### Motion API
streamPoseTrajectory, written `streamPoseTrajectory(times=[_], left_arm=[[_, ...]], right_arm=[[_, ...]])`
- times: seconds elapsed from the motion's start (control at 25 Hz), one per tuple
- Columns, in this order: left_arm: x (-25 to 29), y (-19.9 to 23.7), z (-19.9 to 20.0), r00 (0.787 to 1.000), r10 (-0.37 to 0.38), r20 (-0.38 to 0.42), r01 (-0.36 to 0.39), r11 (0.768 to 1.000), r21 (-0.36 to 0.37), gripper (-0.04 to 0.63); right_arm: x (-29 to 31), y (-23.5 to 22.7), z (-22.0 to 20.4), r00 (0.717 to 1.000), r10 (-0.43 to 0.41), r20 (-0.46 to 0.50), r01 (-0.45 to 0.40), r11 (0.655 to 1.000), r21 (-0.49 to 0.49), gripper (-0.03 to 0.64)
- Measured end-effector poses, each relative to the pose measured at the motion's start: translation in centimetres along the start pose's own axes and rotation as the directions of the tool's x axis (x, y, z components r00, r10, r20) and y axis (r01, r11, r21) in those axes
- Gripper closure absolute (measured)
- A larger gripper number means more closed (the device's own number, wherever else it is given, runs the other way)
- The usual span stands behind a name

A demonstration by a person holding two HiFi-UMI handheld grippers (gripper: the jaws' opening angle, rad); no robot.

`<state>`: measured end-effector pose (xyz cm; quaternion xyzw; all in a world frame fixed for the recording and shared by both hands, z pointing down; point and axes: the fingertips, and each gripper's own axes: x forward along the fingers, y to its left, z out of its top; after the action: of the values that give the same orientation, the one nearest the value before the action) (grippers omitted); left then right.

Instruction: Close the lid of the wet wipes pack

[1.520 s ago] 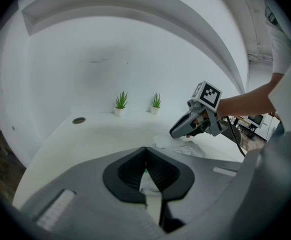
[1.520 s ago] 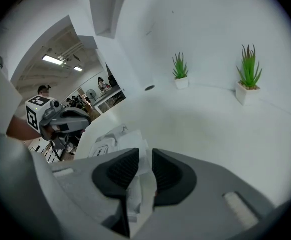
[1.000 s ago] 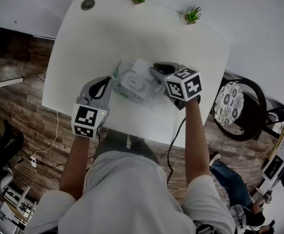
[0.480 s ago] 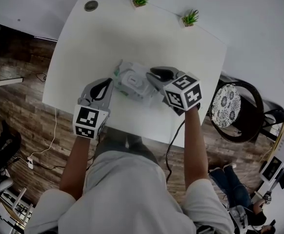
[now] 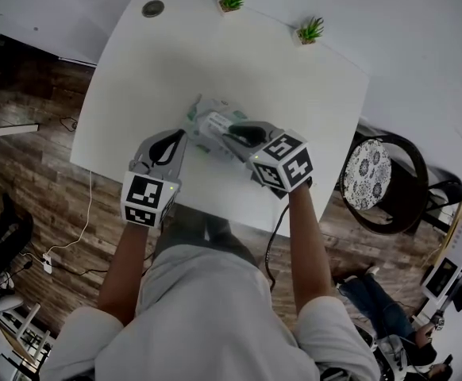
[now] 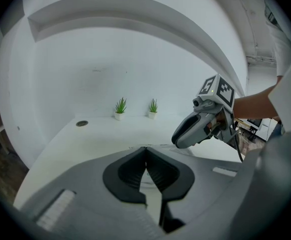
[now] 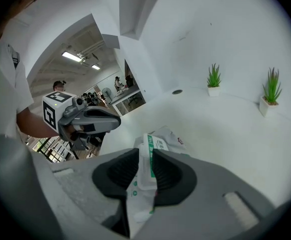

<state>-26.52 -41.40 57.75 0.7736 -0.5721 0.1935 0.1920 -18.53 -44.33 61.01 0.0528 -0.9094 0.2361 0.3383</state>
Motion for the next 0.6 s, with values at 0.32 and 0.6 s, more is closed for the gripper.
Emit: streamPoseTrajectory(times=[0.32,0.6], left_arm=[[0.1,0.0,-0.5,1.000,0.001,-0.012,-0.001,1.000,-0.003,0.588],[0.4,0.3,-0.9,1.000,-0.003,-0.020,0.003,1.000,0.004,0.588]], right_arm=[[2.2,0.8,-2.0,0.998,0.002,-0.061,-0.001,1.000,0.010,0.526],[3.4,0.7,-2.9,0.990,-0.043,-0.135,0.037,0.998,-0.040,0.526]])
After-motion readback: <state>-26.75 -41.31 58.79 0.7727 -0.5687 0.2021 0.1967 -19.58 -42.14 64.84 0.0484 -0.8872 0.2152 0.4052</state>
